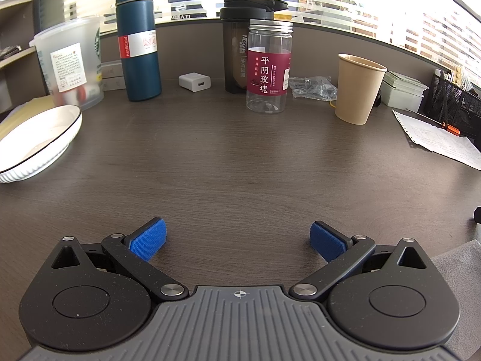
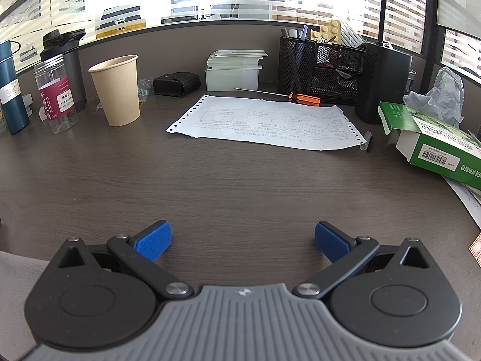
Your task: Fold towel
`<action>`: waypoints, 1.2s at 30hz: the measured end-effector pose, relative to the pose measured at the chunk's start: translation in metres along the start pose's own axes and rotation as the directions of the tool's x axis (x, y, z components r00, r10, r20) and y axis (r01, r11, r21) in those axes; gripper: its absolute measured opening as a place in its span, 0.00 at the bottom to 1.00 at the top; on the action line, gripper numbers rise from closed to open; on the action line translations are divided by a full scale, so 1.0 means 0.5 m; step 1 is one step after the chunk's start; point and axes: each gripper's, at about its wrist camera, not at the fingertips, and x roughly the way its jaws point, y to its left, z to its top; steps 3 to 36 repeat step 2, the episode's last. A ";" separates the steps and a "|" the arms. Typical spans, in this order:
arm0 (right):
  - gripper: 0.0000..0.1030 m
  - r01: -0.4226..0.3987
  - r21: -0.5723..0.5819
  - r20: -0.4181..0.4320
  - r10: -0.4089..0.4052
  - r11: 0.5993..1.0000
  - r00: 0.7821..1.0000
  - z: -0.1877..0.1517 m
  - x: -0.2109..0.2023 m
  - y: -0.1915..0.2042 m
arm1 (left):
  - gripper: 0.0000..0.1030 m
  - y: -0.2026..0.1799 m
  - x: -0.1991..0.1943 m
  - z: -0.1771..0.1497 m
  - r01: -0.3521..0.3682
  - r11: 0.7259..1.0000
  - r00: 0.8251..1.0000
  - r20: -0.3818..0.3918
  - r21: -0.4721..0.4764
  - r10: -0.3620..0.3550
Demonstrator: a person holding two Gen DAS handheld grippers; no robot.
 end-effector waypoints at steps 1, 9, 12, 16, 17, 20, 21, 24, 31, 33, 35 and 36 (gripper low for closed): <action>1.00 0.000 0.000 0.000 0.000 1.000 1.000 0.000 0.000 0.000 | 1.00 0.000 0.000 0.000 0.000 1.000 1.000 0.000 0.000 0.000; 1.00 0.000 0.000 0.000 0.000 1.000 1.000 0.000 0.000 0.000 | 1.00 0.000 0.000 0.000 0.000 1.000 1.000 0.000 0.000 0.000; 1.00 0.000 0.000 0.000 0.000 1.000 1.000 0.000 0.000 0.000 | 1.00 0.000 0.000 0.000 0.000 1.000 1.000 0.000 0.000 0.000; 1.00 0.000 0.000 0.000 0.000 1.000 1.000 0.000 0.000 0.000 | 1.00 0.000 0.000 0.000 0.000 1.000 1.000 0.000 0.000 0.000; 1.00 0.000 0.000 0.000 0.000 1.000 1.000 0.000 0.000 0.000 | 1.00 0.000 0.000 0.000 0.000 1.000 1.000 0.000 0.000 0.000; 1.00 0.000 0.000 0.000 0.000 1.000 1.000 0.000 0.000 0.000 | 1.00 0.000 0.000 0.000 0.000 1.000 1.000 0.000 0.000 0.000; 1.00 0.000 0.000 0.000 0.000 1.000 1.000 0.000 0.000 0.000 | 1.00 0.000 0.000 0.000 0.000 1.000 1.000 0.000 0.000 0.000; 1.00 0.000 0.000 0.000 0.000 1.000 1.000 0.000 0.000 0.000 | 1.00 0.000 0.000 0.000 0.000 1.000 1.000 0.000 0.000 0.000; 1.00 0.000 0.000 0.000 0.000 1.000 1.000 0.000 0.000 0.000 | 1.00 0.000 0.000 0.000 0.000 1.000 1.000 0.000 0.000 0.000; 1.00 0.000 0.000 0.000 0.000 1.000 1.000 0.000 0.000 0.000 | 1.00 0.000 0.000 0.000 0.000 1.000 1.000 0.000 0.000 0.000; 1.00 0.000 0.000 0.000 0.000 1.000 1.000 0.000 0.000 0.000 | 1.00 0.000 0.000 0.000 0.000 1.000 1.000 0.000 0.000 0.000; 1.00 0.000 0.000 0.000 0.000 1.000 1.000 0.000 0.000 0.000 | 1.00 0.000 0.000 0.000 0.000 1.000 1.000 0.000 0.000 0.000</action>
